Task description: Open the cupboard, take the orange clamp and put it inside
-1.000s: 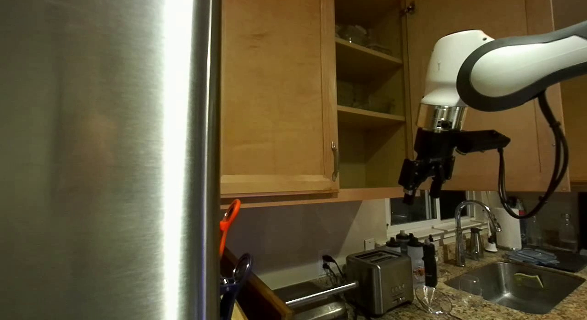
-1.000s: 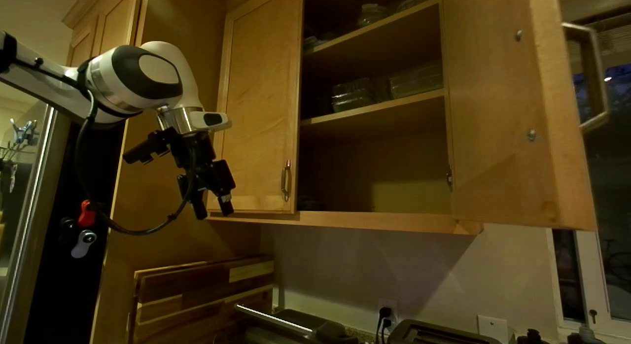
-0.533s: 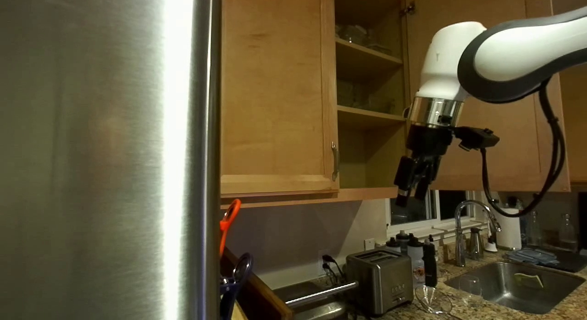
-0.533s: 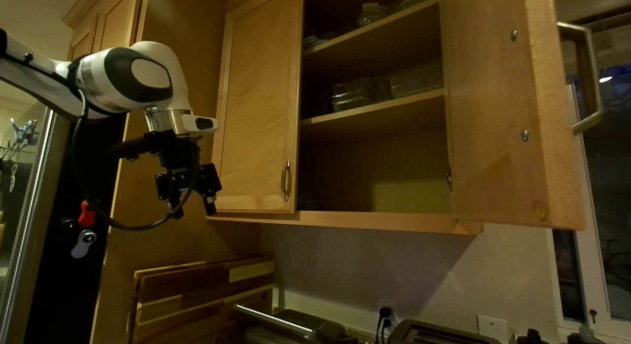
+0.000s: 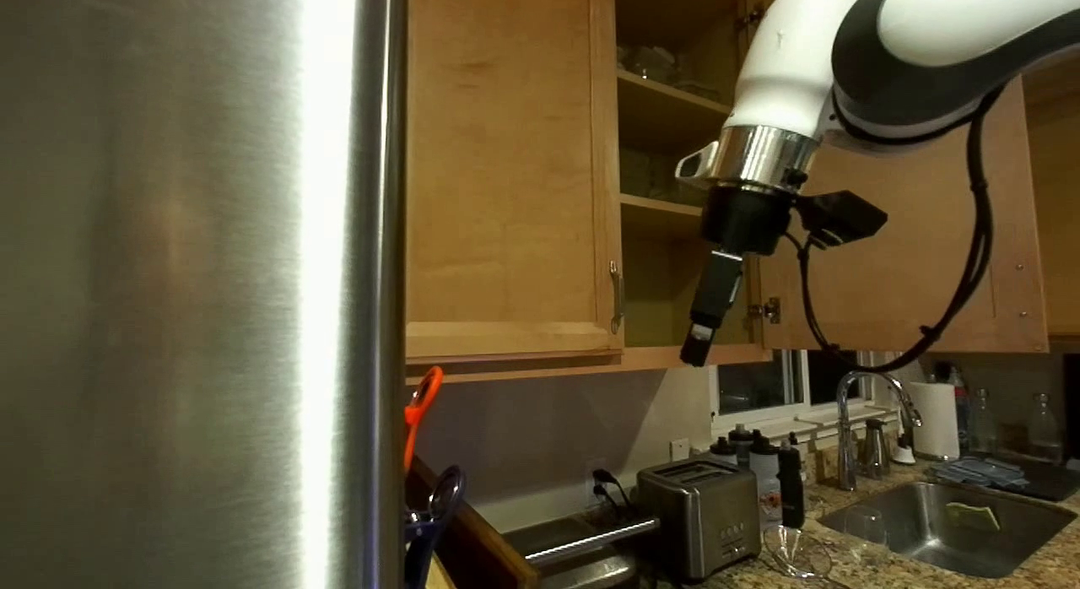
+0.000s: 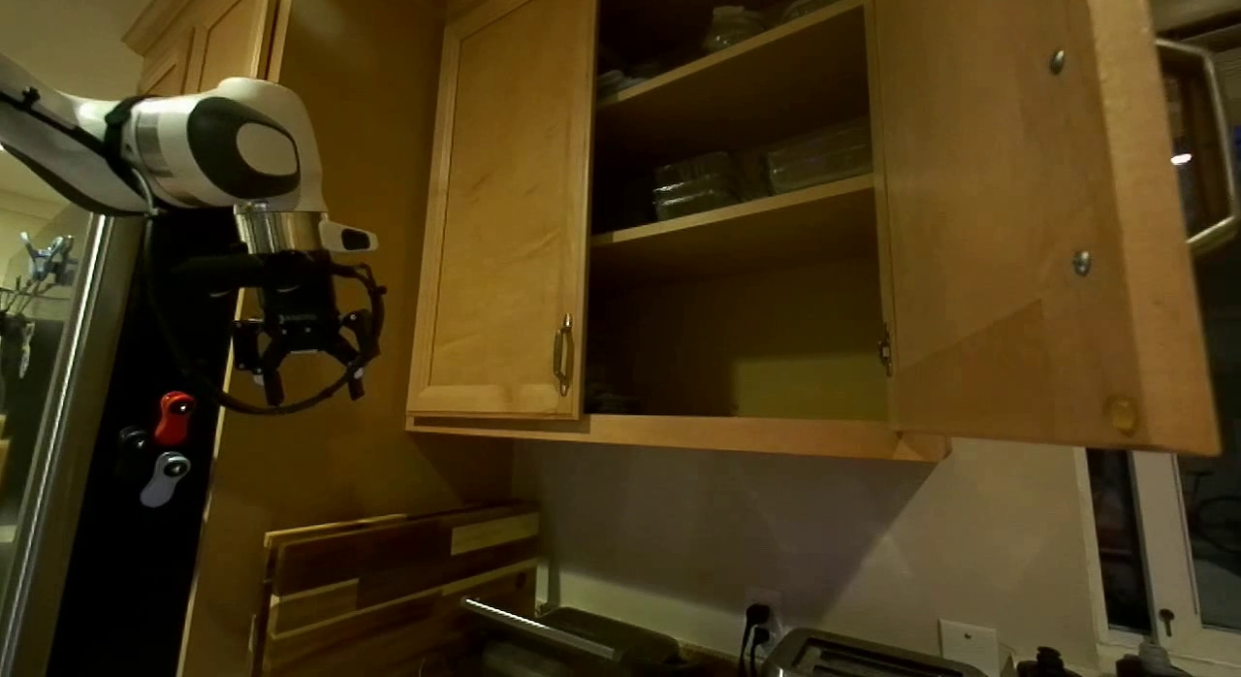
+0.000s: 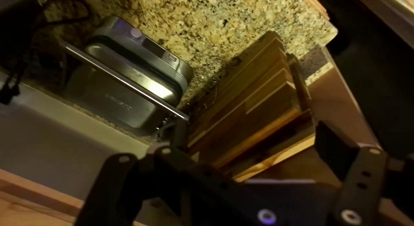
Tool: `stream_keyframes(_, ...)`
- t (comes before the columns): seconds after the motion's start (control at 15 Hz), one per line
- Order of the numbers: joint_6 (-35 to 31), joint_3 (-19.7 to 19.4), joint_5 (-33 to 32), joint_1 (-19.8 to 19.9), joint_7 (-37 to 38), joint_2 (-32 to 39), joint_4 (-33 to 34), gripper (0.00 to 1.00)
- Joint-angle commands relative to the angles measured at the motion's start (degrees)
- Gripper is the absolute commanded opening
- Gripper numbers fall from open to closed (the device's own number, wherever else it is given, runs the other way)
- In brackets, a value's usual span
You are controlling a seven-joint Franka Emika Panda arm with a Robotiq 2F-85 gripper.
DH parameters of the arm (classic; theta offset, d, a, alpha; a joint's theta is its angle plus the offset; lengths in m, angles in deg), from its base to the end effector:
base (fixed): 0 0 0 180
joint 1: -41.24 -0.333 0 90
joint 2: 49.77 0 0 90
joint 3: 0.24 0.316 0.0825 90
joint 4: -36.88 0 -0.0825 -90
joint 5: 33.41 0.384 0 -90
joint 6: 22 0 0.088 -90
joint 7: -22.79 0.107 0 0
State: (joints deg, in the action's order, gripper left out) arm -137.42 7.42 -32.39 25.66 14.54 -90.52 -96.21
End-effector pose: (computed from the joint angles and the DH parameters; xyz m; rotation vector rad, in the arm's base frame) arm 0.3324 0.1589 0.6262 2.9490 0.8013 0.6251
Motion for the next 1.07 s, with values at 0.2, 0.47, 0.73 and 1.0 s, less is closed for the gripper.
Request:
stream_keyframes(0.2,0.52,2.24,5.22,-7.2,-11.81,12.91,10.2,1.0)
stream_keyframes(0.47,4.07,1.74,5.2,-8.82,-22.06,14.97,12.85,1.0)
stream_keyframes(0.73,2.55,2.84,5.27,-7.75,-20.73,15.64,12.56,1.0)
stream_keyframes(1.0,1.72,2.58,6.5,-9.78,-26.56,16.2,13.07,1.0)
